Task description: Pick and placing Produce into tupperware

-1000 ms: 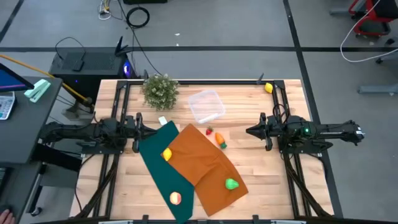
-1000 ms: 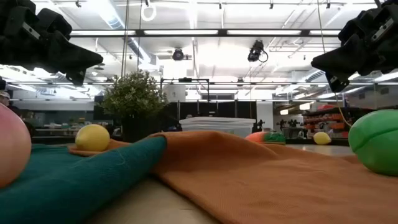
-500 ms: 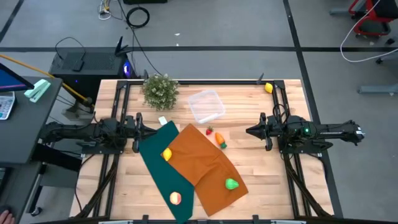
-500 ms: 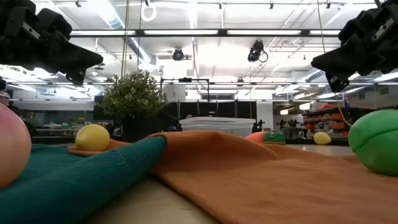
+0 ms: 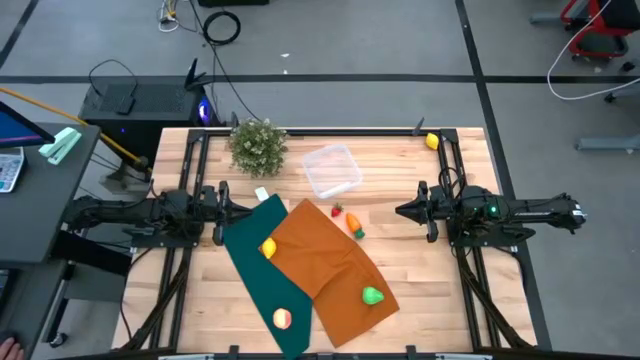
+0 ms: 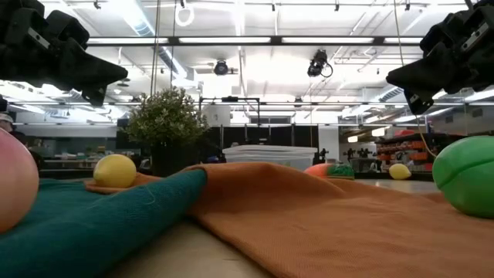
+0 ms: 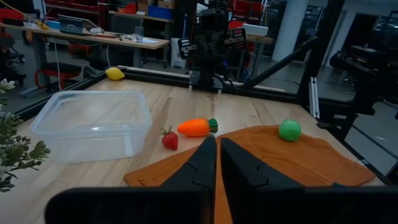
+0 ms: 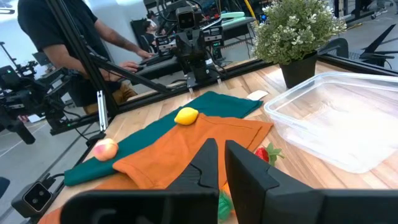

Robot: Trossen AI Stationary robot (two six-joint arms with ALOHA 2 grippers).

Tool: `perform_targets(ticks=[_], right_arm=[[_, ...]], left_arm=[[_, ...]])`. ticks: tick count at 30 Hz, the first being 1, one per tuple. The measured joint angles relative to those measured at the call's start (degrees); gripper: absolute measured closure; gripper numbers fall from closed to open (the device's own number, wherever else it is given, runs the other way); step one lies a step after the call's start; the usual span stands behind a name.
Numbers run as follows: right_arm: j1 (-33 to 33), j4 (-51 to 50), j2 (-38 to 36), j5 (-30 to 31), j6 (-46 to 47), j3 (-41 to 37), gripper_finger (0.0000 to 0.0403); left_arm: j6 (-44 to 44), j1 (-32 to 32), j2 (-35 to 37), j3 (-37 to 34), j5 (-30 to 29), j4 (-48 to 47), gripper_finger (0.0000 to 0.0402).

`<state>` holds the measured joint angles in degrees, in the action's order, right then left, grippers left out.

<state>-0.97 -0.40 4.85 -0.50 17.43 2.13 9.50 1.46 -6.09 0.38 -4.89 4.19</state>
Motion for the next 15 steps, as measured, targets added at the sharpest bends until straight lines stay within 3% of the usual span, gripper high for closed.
perform_targets(ticks=[15], right_arm=[[0.0, 0.0, 0.0, 0.0, 0.0, 0.0, 0.0402]], left_arm=[[0.0, 0.0, 0.0, 0.0, 0.0, 0.0, 0.0376]])
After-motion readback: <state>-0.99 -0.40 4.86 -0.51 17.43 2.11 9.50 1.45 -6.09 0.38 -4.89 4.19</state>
